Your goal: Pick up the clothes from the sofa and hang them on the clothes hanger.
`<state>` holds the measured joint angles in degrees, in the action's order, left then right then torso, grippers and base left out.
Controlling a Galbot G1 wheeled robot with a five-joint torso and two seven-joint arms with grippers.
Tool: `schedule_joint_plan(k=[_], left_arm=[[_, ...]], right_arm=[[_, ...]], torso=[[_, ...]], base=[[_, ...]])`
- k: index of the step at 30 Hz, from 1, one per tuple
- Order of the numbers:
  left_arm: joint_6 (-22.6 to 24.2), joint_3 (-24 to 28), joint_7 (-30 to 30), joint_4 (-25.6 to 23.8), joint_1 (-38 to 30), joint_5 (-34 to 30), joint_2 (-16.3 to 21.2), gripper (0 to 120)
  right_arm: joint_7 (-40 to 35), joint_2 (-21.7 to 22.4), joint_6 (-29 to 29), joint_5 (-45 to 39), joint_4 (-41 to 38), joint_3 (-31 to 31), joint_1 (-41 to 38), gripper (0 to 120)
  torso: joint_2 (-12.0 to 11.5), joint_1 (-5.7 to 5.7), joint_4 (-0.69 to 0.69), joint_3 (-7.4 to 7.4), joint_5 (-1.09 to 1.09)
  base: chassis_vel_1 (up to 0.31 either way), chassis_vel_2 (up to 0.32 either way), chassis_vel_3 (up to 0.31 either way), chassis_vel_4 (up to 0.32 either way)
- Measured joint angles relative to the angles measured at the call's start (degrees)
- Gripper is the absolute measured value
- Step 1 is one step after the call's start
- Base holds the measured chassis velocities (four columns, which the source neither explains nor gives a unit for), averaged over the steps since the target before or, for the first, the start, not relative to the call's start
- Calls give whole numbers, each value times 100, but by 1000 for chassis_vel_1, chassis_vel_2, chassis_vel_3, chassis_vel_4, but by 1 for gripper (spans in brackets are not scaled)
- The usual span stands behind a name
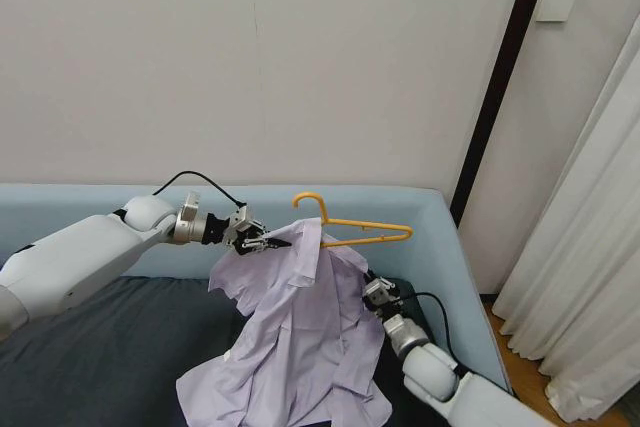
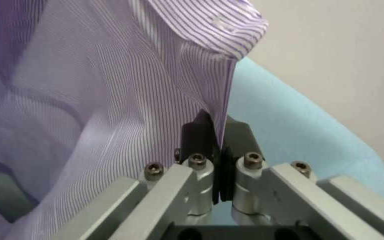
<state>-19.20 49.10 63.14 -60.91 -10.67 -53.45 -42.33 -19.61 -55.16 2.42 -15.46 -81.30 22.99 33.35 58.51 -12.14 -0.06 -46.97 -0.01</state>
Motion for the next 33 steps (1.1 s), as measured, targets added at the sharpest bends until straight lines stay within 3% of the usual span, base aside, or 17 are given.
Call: schedule_joint_plan(k=[13, 19, 30, 33], left_arm=[[-860, -55, 386, 924, 25, 482, -145, 2], [-932, -60, 488, 995, 3, 520, -172, 2], [-1747, -211, 752, 1512, 16, 1457, -431, 2], [-1684, -262, 677, 1662, 42, 1177, -454, 2]], right_arm=[[344, 376, -219, -633, -409, 279, -455, 0], [297, 403, -250, -635, -455, 381, -560, 0], [190, 274, -285, -422, -476, 656, -896, 0], [162, 258, -307, -389, -458, 669, -931, 0]], torso=[[0, 0, 1, 0, -1], [0, 0, 0, 0, 0], [0, 0, 1, 0, -3], [0, 0, 1, 1, 0]], base=[[0, 0, 0, 0], [0, 0, 0, 0], [0, 0, 0, 0], [0, 0, 0, 0]])
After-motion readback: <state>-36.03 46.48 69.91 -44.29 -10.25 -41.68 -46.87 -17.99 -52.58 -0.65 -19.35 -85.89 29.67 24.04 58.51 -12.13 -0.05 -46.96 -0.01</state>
